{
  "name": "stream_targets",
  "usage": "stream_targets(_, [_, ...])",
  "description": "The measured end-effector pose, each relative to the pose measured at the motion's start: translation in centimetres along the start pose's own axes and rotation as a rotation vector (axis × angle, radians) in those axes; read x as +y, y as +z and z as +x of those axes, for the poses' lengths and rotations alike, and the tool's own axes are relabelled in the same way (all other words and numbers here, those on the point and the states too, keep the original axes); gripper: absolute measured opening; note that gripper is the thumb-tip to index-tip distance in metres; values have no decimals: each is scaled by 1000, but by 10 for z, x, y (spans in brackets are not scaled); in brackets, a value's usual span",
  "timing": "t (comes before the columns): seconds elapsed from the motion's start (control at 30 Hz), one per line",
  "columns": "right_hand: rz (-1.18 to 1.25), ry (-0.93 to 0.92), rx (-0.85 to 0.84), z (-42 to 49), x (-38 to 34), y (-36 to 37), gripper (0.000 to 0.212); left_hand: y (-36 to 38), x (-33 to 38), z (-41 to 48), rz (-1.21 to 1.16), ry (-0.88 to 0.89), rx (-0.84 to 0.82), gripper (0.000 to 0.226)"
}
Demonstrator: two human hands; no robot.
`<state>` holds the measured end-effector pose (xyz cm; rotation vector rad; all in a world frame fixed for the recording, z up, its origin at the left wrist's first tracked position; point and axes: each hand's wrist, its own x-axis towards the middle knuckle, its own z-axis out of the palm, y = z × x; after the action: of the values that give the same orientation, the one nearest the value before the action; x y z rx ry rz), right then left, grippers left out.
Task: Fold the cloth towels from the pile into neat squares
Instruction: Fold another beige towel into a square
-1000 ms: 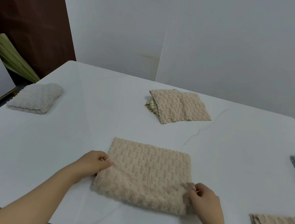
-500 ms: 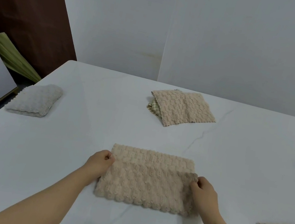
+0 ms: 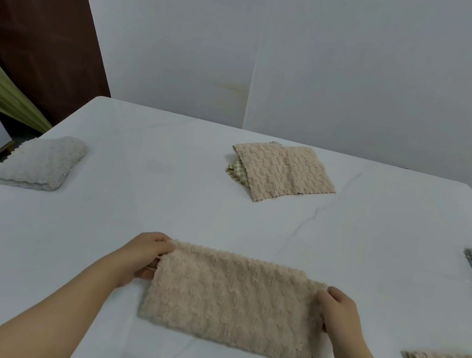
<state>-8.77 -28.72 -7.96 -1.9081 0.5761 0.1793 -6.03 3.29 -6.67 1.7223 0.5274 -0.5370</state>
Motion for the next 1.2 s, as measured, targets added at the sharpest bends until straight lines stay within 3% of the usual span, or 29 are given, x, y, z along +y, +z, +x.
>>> stream_targets(0.4, [-133,9,36,19,0,19,19,13,-10,29,112,-5,173,19])
stream_targets(0.77, [-247,-37,124,17,4,26,16,21,-18,33,396,175,348,12])
stream_targets(0.93, [-323,48,91,5,4,29,47,33,-25,15,709,328,607,27])
stream_targets(1.07, [-536,100,41,-3,5,30,33,51,-38,2,958,755,416,28])
stream_targets(1.1, [-565,102,8,-4,6,29,30,56,-42,0,1047,783,326,34])
stream_targets(1.2, [-552,85,-29,-5,10,26,25,74,-45,-4,1209,617,57,64])
